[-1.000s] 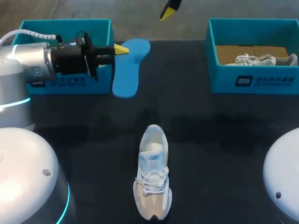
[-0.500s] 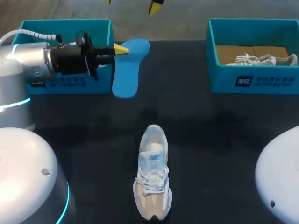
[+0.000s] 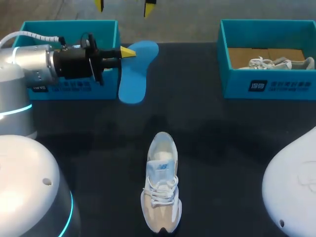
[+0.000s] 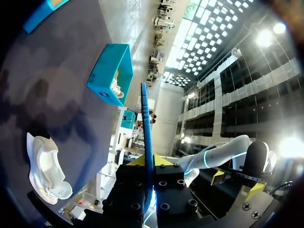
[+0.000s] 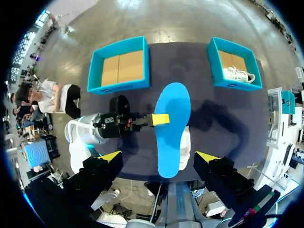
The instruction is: Take the shoe out of the shoebox, open the shoe tongue, remove and reinsert the insole, then place the shoe into the shoebox
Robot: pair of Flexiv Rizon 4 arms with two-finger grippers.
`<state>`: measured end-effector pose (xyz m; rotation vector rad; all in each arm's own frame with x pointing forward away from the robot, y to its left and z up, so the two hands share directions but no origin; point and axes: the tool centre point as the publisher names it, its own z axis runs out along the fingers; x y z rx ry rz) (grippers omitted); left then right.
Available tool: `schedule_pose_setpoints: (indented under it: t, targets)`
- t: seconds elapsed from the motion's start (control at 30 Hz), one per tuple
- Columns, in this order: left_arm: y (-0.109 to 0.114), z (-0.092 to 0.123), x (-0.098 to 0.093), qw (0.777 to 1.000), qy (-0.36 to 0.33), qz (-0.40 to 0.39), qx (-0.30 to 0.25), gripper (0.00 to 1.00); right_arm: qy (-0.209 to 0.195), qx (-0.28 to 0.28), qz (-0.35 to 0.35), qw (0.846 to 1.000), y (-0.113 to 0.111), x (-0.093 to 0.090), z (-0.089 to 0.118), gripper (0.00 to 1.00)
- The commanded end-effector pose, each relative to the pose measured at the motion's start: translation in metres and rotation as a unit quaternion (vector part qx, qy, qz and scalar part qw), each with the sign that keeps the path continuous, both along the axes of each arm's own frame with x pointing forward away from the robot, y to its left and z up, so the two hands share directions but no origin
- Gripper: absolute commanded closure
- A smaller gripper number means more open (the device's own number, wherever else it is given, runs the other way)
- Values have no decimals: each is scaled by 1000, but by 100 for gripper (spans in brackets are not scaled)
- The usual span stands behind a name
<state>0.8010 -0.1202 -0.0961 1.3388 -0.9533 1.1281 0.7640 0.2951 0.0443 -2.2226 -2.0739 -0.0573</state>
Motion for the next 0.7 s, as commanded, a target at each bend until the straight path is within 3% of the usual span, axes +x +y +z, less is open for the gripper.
schedule_pose_setpoints:
  t: [0.03, 0.33, 0.7]
  targets:
    - [0, 0, -1, 1000, 0, 1, 1, 100, 5, -45, 2, 999, 4, 3, 1, 0]
    - [0, 0, -1, 1000, 0, 1, 1, 100, 0, -35, 3, 999, 1, 0, 1, 0]
    - [0, 0, -1, 1000, 0, 1, 1, 100, -25, 50, 26, 998, -21, -8, 3, 0]
